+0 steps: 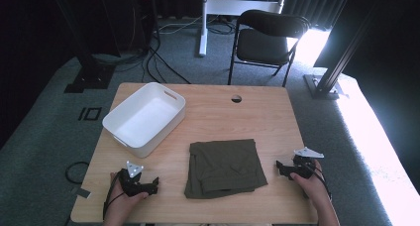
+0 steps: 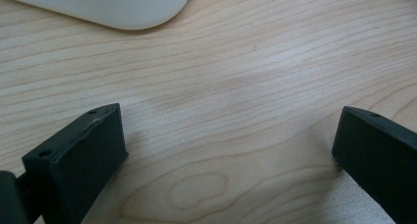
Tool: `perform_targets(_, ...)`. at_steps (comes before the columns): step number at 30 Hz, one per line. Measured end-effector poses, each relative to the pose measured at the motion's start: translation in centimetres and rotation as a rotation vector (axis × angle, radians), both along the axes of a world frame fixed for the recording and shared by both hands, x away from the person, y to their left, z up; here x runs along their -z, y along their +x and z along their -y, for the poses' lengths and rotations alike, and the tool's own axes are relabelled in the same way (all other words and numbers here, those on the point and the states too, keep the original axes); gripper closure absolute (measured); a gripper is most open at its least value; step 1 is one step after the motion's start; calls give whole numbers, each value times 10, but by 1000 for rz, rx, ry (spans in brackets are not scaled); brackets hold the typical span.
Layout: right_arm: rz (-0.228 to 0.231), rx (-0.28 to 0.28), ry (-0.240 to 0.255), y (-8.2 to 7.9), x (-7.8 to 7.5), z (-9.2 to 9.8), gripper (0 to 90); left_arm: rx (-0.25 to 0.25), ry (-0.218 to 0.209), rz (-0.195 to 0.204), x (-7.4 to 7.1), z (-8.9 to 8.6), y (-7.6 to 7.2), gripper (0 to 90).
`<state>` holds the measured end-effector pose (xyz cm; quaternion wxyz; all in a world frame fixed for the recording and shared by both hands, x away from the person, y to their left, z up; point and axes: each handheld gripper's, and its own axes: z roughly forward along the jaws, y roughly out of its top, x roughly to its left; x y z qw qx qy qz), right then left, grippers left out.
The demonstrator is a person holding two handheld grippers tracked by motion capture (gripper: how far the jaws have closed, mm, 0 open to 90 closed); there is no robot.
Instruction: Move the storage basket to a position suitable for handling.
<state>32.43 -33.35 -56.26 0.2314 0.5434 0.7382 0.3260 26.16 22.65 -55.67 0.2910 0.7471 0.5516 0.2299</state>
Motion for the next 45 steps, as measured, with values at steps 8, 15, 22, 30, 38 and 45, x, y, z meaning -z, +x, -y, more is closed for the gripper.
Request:
perform_targets(8,0,-5,-1,0,0,0,113,20,1,1,0,-1,-3,8)
perform_targets(15,1,-22,-1,3,0,0,115,38,-6,1,0,-2,-5,8)
perform_targets(22,7,-32,6,11,-2,-9,115,47,-13,-1,0,-3,-6,8)
perform_targets(30,44,-46,34,31,-13,-22,115,14,-31,-4,-1,-5,-4,9)
perform_targets(38,82,-65,63,52,-25,-40,116,-21,-18,5,-5,-10,-3,9)
perform_targets(45,103,-111,50,67,-34,-63,116,-16,-25,17,-12,-12,-4,9)
